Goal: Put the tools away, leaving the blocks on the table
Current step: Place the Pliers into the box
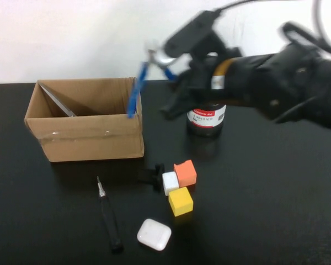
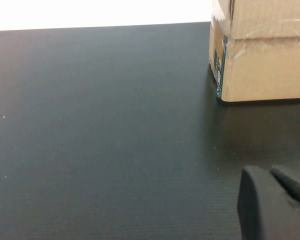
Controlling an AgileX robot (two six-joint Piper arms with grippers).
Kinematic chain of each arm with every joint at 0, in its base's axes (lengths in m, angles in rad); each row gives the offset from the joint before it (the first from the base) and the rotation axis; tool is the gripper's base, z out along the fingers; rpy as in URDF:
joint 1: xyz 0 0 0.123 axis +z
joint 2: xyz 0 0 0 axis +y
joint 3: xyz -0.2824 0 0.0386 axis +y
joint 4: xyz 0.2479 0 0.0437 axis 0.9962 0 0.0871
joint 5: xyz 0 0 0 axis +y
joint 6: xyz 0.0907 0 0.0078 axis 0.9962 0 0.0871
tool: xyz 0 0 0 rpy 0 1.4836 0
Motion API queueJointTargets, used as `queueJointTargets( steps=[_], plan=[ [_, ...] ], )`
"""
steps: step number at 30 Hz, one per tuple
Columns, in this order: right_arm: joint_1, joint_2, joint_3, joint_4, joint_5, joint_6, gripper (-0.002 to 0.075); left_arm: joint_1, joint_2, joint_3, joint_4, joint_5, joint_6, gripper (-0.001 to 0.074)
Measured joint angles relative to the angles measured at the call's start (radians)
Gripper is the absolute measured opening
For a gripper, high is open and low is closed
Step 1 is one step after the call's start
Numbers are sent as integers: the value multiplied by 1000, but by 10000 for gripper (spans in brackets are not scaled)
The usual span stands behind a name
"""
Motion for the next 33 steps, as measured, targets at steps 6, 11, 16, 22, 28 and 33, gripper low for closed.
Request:
queueJointTargets(
  steps=[6,11,16,22,28,33],
  plan=[
    [66,112,-158,-17,-81,73,-3,0,0,0,0,0,0,0],
    [69,200,-249,-24,-128,92,-3,0,0,0,0,0,0,0],
    [106,236,-309,-26,-156,92,-3,0,0,0,0,0,0,0],
    [119,365,-375,-26,-164,92,-3,0,0,0,0,0,0,0],
    [119,436,-384,-26,-233,87,-3,0,0,0,0,0,0,0],
    [119,447,-384,-22,-236,87,-3,0,0,0,0,0,0,0]
  ],
)
